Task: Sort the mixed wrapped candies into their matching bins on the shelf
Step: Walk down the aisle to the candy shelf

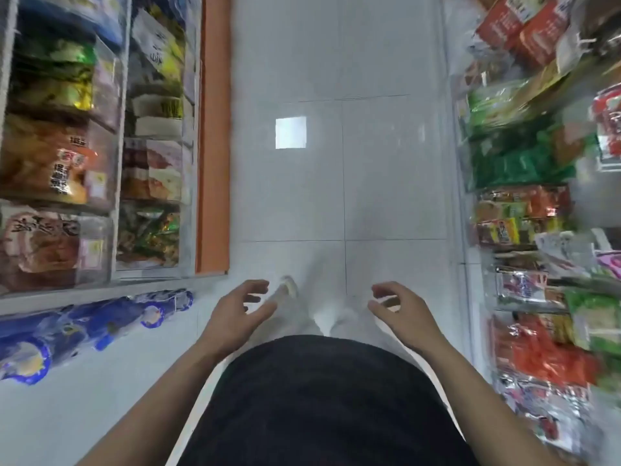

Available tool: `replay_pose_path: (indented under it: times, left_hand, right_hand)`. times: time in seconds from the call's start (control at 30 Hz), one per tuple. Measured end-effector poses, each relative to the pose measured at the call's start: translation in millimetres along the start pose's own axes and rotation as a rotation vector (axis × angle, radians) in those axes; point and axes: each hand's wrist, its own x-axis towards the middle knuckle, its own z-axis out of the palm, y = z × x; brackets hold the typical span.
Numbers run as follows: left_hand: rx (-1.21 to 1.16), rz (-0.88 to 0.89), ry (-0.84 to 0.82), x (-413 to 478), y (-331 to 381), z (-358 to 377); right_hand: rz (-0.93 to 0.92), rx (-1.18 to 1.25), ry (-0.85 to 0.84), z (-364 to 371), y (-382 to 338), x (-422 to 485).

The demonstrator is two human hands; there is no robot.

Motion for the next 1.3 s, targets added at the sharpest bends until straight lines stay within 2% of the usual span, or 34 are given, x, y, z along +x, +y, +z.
replay_pose_path:
  times: [0.23, 0.4, 0.63, 0.87, 1.1, 1.3]
  left_hand:
    - [-0.089, -0.109, 0.095, 64, 6, -50]
    - [-0.123, -0.079, 0.039, 156, 25, -98]
    - [-0.112, 0.062, -0.048, 287, 138, -170]
    - [-0.038, 0.087, -0.105, 429, 248, -202]
    - [-0.122, -0.014, 0.009, 512, 322, -265]
    - [-0.201, -0.089, 0.117, 602, 356, -323]
  right_hand:
    - [-0.056, -0.118, -0.088, -13, -98, 107]
    - [-0.058, -0.193, -0.098, -22, -169, 191]
    - [0.032, -0.105, 0.016, -77, -241, 255]
    - [0.091, -0.066, 0.041, -160, -282, 368]
    - [-0.044, -0.152, -0.027, -246, -393, 513]
    - [-0.125, -0.218, -0.079, -280, -505, 649]
